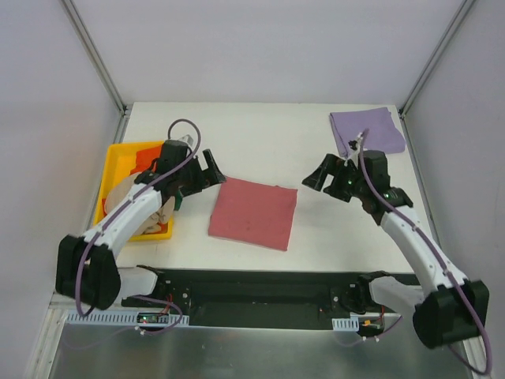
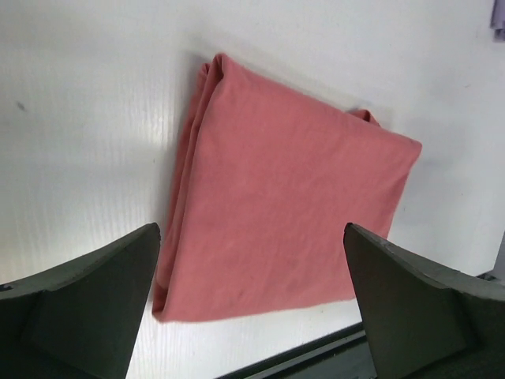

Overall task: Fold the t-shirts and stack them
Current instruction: Fold the long partially folded tshirt into a neat square

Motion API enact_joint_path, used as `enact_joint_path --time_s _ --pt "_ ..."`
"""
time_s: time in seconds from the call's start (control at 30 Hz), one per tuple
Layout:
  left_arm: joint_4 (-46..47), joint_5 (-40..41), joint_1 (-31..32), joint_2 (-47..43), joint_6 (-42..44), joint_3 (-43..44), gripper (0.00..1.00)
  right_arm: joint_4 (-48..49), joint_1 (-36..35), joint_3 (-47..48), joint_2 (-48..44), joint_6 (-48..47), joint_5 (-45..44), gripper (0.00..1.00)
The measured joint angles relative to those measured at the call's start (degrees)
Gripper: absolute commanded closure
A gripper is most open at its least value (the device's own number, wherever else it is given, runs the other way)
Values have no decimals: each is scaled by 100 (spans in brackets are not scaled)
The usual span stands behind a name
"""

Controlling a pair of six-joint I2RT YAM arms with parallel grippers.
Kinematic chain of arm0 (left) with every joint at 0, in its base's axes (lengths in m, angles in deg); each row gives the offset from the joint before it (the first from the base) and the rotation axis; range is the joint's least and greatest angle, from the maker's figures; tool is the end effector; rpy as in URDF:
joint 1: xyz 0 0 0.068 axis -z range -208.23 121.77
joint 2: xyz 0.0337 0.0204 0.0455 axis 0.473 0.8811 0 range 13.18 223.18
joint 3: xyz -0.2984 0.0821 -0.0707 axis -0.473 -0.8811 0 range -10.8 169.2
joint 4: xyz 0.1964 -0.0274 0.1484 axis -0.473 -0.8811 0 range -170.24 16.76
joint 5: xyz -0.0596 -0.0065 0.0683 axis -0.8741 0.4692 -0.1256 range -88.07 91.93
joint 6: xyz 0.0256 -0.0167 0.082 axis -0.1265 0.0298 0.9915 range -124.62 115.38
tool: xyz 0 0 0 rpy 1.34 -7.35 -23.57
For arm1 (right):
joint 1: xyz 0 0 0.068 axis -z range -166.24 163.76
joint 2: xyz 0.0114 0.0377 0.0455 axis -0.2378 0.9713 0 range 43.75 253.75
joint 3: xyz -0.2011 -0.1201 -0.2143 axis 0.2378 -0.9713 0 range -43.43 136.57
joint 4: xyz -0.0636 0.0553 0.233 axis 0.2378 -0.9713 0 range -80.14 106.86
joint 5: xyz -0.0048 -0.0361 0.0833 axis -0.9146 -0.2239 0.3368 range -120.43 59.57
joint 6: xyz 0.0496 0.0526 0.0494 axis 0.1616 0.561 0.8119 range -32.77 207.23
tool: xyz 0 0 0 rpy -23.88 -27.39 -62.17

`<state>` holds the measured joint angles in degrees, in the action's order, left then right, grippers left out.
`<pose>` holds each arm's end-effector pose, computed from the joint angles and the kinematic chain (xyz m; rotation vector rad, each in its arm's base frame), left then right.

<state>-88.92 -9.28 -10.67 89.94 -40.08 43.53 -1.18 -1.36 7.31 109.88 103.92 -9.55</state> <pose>0.2841 -0.1058 0.2901 -0.2513 2.3066 -0.7068 0.2389 0.0932 0.3130 -0.1867 2.1891 0.7098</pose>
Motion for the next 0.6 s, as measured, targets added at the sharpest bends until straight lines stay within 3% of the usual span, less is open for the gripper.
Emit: enact_joint_path --time_s 0.13,0.3,0.6 --pt "-7 127 0 -1298 -57 -649 1 297 76 -673 -1023 413 -313 4" --pt "-42 306 0 -2774 -155 -1493 1 160 31 -1088 -1088 649 -431 4" --pt "-542 431 0 -3392 -319 -2293 1 -61 -1172 -1152 -452 946 -1368 4"
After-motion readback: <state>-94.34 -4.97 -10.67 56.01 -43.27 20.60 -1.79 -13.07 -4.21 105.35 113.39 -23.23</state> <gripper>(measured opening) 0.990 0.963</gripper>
